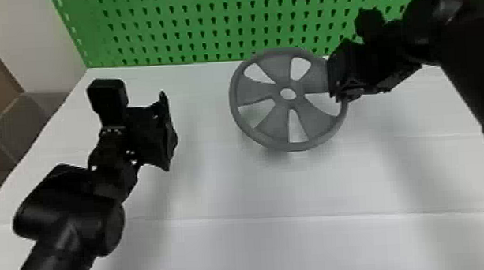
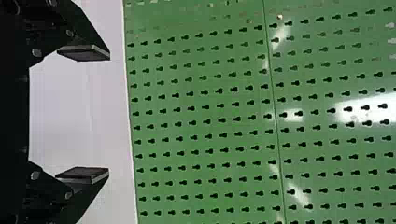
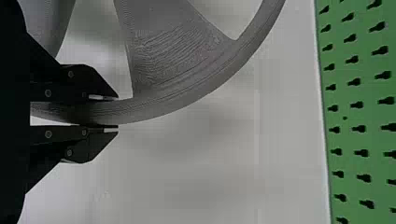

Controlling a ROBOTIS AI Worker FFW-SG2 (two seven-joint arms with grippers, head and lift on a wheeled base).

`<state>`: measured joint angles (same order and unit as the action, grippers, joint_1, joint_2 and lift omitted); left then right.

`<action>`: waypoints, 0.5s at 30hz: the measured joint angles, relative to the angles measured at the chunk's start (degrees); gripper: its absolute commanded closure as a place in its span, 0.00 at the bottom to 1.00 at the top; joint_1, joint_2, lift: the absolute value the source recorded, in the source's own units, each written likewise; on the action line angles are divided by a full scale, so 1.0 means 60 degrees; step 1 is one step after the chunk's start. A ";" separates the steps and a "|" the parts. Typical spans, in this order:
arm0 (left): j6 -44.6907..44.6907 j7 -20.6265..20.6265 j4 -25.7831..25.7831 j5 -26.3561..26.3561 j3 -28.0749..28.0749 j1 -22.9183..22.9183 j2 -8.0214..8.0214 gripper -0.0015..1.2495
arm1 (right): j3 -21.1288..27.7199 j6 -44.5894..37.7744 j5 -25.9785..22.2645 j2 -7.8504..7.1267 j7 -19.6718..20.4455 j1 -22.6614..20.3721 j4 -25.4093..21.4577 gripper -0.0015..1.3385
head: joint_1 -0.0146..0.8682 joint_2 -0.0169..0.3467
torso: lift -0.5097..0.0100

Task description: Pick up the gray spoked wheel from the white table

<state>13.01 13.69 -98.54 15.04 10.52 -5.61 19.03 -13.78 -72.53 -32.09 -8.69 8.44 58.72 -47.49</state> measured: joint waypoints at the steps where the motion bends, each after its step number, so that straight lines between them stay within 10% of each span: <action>1: 0.0000 0.0000 -0.0021 0.0010 -0.0024 0.0024 -0.0002 0.30 | 0.0072 0.0001 0.0059 0.0000 0.0000 -0.0073 -0.0217 0.83 | 0.90 0.31 | 0.81; 15: 0.0000 0.0004 -0.0377 0.0127 -0.0413 0.0346 -0.0039 0.30 | 0.0974 0.0547 0.0891 -0.0093 -0.0001 -0.1788 -0.3981 0.83 | 0.90 0.31 | 0.81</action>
<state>13.01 13.71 -100.80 15.80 8.04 -3.54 18.79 -7.94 -69.25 -26.75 -9.25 8.43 47.99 -71.38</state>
